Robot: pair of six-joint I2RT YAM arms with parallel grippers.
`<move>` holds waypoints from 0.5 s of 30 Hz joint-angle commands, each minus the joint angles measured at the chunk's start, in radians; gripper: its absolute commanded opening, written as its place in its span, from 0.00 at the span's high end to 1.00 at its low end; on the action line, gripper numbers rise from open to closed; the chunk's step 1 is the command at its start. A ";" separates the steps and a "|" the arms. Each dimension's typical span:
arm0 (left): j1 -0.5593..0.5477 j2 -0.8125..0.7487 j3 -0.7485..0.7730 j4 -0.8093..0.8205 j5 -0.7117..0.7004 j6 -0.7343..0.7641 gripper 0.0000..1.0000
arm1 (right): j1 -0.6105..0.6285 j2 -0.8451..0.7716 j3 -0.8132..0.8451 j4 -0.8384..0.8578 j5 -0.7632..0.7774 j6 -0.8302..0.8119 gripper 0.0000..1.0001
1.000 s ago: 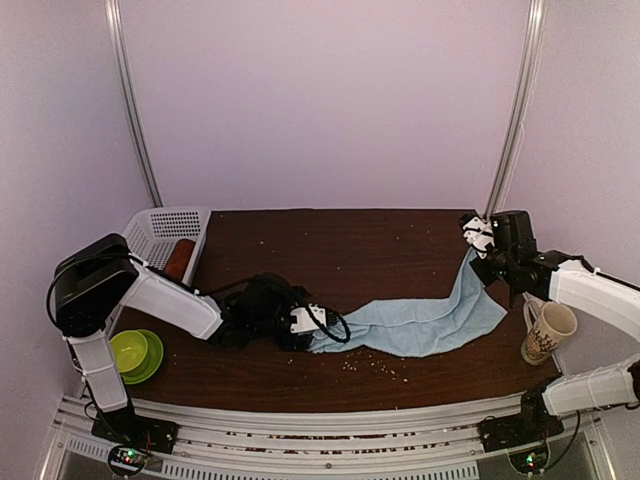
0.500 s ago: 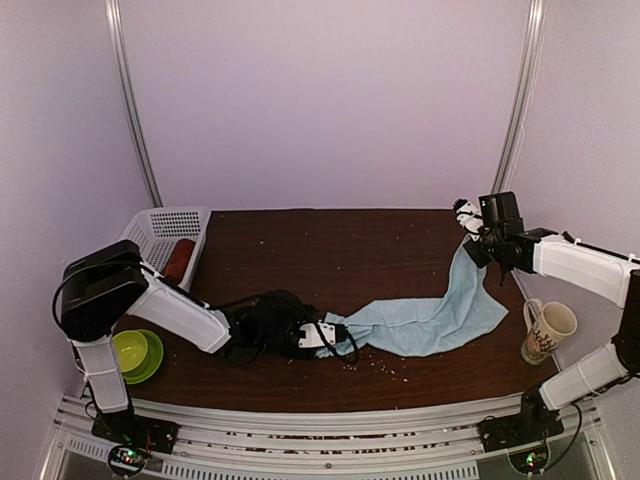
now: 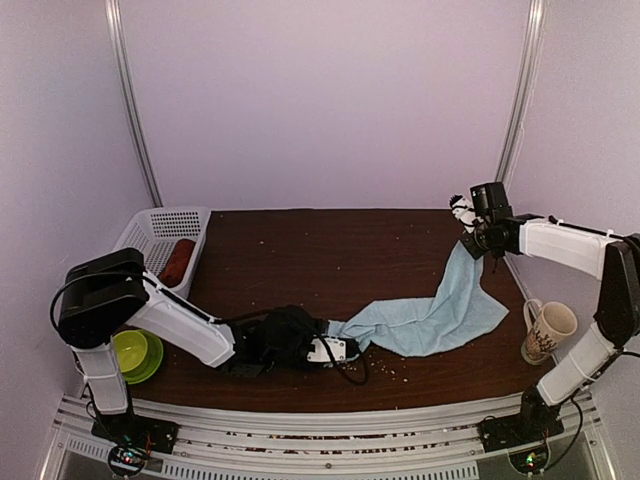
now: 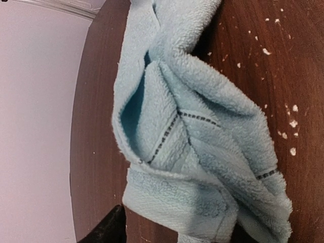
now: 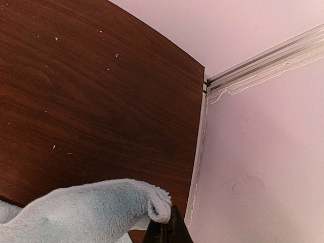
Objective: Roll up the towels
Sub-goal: Flatten out the towel at the center of the board.
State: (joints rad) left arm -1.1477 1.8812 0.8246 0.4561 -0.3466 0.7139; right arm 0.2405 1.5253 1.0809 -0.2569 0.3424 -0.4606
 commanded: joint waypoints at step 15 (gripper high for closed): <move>-0.071 -0.006 -0.011 0.027 -0.067 -0.021 0.58 | -0.043 0.090 0.089 -0.045 0.031 0.024 1.00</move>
State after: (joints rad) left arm -1.1931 1.8812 0.8246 0.4587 -0.3889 0.7094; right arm 0.2058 1.5867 1.1370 -0.2958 0.3439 -0.4438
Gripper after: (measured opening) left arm 0.411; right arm 0.010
